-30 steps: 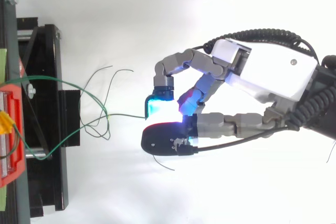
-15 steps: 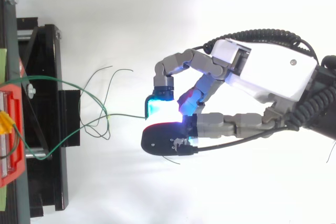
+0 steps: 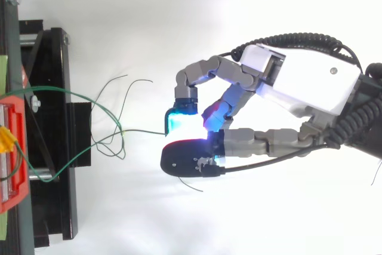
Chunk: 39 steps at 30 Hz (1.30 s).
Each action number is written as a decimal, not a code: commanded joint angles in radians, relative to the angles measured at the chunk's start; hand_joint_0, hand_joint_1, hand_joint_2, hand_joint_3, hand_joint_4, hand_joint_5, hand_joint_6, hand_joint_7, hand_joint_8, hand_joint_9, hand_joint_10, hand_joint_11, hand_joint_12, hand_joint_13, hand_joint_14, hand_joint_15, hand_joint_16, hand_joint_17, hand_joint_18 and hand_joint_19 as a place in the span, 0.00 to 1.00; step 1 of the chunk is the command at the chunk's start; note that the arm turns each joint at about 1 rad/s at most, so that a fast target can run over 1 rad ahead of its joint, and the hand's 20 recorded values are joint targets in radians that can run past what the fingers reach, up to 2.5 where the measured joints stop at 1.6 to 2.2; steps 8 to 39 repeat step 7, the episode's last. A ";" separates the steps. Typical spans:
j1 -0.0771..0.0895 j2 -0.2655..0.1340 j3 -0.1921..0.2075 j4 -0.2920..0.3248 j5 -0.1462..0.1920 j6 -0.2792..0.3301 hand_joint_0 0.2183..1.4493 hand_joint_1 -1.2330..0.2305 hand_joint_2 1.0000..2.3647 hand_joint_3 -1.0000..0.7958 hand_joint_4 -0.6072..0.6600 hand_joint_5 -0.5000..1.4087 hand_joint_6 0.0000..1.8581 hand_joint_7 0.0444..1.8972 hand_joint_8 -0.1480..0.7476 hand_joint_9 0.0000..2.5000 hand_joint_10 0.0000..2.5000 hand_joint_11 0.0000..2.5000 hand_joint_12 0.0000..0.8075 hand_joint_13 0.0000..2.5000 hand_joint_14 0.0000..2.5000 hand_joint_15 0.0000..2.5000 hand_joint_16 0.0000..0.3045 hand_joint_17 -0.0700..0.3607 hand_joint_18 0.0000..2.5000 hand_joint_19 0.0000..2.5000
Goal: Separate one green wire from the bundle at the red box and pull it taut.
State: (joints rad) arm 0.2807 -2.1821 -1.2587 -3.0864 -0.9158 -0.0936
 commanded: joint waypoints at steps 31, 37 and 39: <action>0.002 0.001 0.001 0.000 0.000 0.000 0.33 0.30 0.01 0.62 0.50 0.20 0.48 0.73 0.69 0.54 0.01 0.37 0.57 0.44 0.01 0.19 0.20 0.48 0.39 0.16; 0.002 0.001 0.001 0.000 0.000 0.000 0.33 0.30 0.01 0.62 0.50 0.20 0.48 0.73 0.69 0.54 0.01 0.37 0.57 0.44 0.01 0.19 0.20 0.48 0.39 0.16; 0.002 0.001 0.001 0.000 0.000 0.000 0.33 0.30 0.01 0.62 0.50 0.20 0.48 0.73 0.69 0.54 0.01 0.37 0.57 0.44 0.01 0.19 0.20 0.48 0.39 0.16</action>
